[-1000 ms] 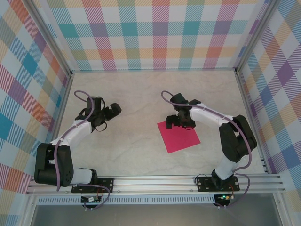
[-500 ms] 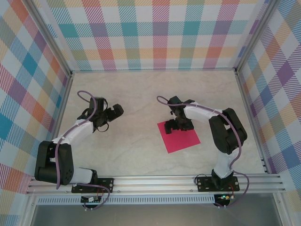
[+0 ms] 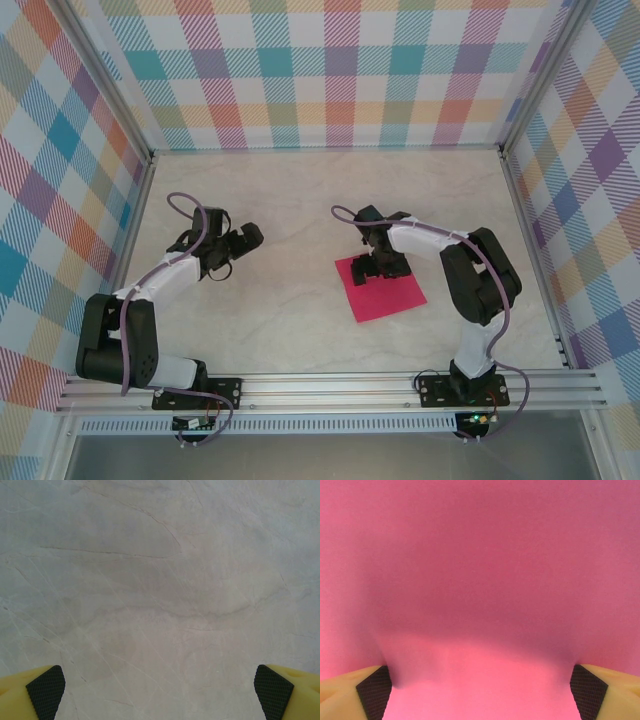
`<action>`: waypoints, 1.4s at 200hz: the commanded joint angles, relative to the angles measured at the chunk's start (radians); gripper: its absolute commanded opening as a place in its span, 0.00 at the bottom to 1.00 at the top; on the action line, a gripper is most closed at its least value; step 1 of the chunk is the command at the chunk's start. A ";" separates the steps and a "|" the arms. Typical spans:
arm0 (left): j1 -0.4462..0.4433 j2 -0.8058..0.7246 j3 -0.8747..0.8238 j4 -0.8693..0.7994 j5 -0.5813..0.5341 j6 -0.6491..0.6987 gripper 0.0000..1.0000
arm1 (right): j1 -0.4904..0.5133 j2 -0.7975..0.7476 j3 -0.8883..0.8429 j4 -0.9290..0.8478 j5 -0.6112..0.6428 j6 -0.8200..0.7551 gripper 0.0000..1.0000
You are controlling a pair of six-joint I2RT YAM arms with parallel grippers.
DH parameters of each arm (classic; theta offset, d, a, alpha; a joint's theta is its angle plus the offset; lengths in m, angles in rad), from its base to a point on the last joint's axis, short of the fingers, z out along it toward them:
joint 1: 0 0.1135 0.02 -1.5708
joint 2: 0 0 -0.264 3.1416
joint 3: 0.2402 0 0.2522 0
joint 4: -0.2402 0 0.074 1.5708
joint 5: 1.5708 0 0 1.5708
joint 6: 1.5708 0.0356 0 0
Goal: Fold a paper plane with a square sheet of paper (pick it up from the middle)
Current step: Fold the square sheet of paper in half at the center of the table.
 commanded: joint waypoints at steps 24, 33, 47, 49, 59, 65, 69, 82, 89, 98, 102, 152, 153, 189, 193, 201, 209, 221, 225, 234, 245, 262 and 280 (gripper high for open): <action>-0.013 0.010 0.027 -0.011 -0.010 -0.015 1.00 | 0.000 0.086 -0.031 -0.009 0.013 0.037 0.86; -0.012 0.008 0.027 -0.012 -0.011 -0.015 1.00 | 0.000 0.081 -0.031 -0.009 0.013 0.042 0.84; -0.013 0.009 0.028 -0.012 -0.013 -0.015 1.00 | 0.000 0.066 -0.031 -0.005 0.009 0.049 0.79; -0.012 0.008 0.027 -0.012 -0.013 -0.016 1.00 | 0.000 0.062 -0.031 -0.004 0.007 0.050 0.78; -0.012 0.009 0.028 -0.013 -0.012 -0.017 1.00 | 0.000 0.039 -0.033 0.004 -0.003 0.056 0.76; -0.013 0.007 0.026 -0.013 -0.013 -0.017 1.00 | 0.000 0.023 -0.035 0.011 -0.010 0.061 0.76; -0.014 0.006 0.025 -0.013 -0.012 -0.017 1.00 | 0.001 0.014 -0.037 0.014 -0.012 0.065 0.77; -0.014 0.005 0.025 -0.014 -0.013 -0.019 1.00 | 0.000 -0.017 -0.035 0.014 -0.011 0.075 0.83; -0.014 0.006 0.024 -0.014 -0.013 -0.018 1.00 | 0.000 -0.035 -0.038 0.012 -0.005 0.079 0.85; -0.014 0.005 0.022 -0.014 -0.013 -0.018 1.00 | 0.000 -0.062 -0.041 0.006 -0.003 0.083 0.87; -0.014 0.006 0.023 -0.014 -0.013 -0.019 1.00 | 0.000 -0.074 -0.043 0.004 -0.003 0.085 0.87; -0.016 0.005 0.023 -0.015 -0.013 -0.019 1.00 | 0.025 -0.119 -0.089 -0.027 0.005 0.091 0.95; -0.015 0.006 0.023 -0.015 -0.014 -0.020 1.00 | 0.026 -0.117 -0.089 -0.027 0.006 0.092 0.95; -0.016 0.004 0.025 -0.023 -0.016 -0.020 1.00 | 0.038 -0.082 -0.100 -0.028 -0.003 0.129 0.93; -0.015 0.004 0.025 -0.023 -0.016 -0.019 1.00 | 0.039 -0.077 -0.103 -0.026 -0.004 0.132 0.92; -0.016 0.003 0.025 -0.023 -0.016 -0.020 1.00 | 0.039 -0.071 -0.107 -0.023 -0.004 0.141 0.92; -0.017 0.005 0.024 -0.024 -0.018 -0.021 1.00 | 0.040 -0.062 -0.110 -0.021 -0.004 0.148 0.91; -0.015 0.004 0.024 -0.026 -0.018 -0.021 1.00 | 0.040 -0.046 -0.113 -0.021 0.000 0.159 0.90; -0.015 0.004 0.023 -0.026 -0.018 -0.021 1.00 | 0.040 -0.041 -0.115 -0.020 0.003 0.161 0.89; -0.015 0.003 0.024 -0.027 -0.019 -0.023 1.00 | 0.040 -0.027 -0.118 -0.019 0.007 0.167 0.88; -0.016 0.003 0.024 -0.027 -0.019 -0.024 1.00 | 0.042 -0.013 -0.121 -0.017 0.019 0.174 0.87; -0.016 0.004 0.027 -0.030 -0.019 -0.024 1.00 | 0.047 -0.001 -0.120 -0.017 0.028 0.178 0.82; -0.015 0.004 0.028 -0.034 -0.019 -0.025 1.00 | 0.052 -0.015 -0.117 -0.011 0.026 0.183 0.78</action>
